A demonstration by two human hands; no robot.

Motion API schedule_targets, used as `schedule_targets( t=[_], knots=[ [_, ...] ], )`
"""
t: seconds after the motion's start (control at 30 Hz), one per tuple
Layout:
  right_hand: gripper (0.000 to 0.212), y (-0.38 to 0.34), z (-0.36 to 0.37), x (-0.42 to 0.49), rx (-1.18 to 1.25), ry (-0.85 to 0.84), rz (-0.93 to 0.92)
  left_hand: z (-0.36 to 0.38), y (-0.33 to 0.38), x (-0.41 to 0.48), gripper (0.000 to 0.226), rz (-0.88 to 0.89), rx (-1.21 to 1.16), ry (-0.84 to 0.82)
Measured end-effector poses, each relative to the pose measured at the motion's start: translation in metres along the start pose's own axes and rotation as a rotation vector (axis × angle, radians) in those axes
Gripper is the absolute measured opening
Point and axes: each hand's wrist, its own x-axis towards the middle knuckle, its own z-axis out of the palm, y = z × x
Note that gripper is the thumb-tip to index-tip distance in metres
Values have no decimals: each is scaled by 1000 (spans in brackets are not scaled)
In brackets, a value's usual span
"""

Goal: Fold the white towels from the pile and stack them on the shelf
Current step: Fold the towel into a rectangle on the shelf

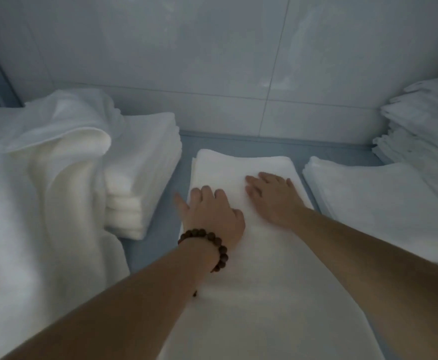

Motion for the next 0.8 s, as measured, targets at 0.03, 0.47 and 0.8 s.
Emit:
schedule_targets(
  t=[0.03,0.47,0.8],
  knots=[
    [49,3,0,4,5,31,6,0,0,13,46,43,8,63],
    [59,37,1,0,-138,-37,96,21,-29,51,63,48,153,-219],
    [59,-7,8,-131,-15,-89,27,1,-14,-73,62,237,-11,-271]
  ],
)
